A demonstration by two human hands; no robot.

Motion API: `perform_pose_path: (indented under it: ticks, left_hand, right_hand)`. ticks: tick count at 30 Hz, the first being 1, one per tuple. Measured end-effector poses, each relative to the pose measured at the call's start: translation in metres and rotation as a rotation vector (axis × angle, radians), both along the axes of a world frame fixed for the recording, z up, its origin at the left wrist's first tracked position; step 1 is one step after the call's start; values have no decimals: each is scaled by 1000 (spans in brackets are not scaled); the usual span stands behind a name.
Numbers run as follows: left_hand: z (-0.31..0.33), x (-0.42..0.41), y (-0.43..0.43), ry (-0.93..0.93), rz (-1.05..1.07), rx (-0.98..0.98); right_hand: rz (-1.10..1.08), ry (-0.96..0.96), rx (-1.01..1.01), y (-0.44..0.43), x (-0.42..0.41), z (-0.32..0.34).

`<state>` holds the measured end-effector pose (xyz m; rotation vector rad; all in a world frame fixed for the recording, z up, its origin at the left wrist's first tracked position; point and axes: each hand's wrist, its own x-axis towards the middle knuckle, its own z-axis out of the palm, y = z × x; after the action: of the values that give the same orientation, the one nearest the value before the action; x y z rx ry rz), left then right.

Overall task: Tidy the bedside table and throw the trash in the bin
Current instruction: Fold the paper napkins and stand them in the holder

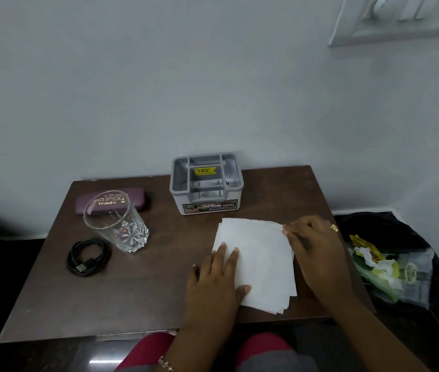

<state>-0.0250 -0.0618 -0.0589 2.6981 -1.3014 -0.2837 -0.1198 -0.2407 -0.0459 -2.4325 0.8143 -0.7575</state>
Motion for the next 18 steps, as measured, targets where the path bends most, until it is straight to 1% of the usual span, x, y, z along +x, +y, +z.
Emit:
perform_pose_path:
  ticks: [1, 4, 5, 6, 7, 8, 10, 11, 13, 15, 18]
  left_hand:
    - [-1, 0, -1, 26, 7, -1]
    - [3, -2, -1, 18, 32, -71]
    - [5, -2, -2, 39, 31, -61]
    - [5, -2, -1, 85, 41, -42]
    - [8, -1, -2, 147, 75, -26]
    - [11, 0, -2, 207, 140, -65]
    - [22, 11, -7, 266, 288, -260]
    - [26, 20, -9, 255, 344, -356]
    - [27, 42, -11, 220, 416, -439]
    - [28, 59, -13, 246, 403, -463]
    - [23, 71, -18, 307, 286, -488]
  right_hand:
    - [19, 1, -69, 1, -2, 0]
    - [109, 19, -251, 5, -8, 0]
    - [142, 15, -265, 5, -9, -2]
    - [168, 2, -238, 6, -10, -4]
    - [184, -30, -168, 7, -11, -6]
    - [186, -86, -70, 8, -12, -8]
    - [167, -225, 99, 12, -14, -7]
    - [158, -272, 155, 13, -15, -7]
    - [144, -318, 267, 14, -18, -7]
    - [140, -343, 381, 14, -20, -7]
    - [158, -372, 518, 15, -17, -5]
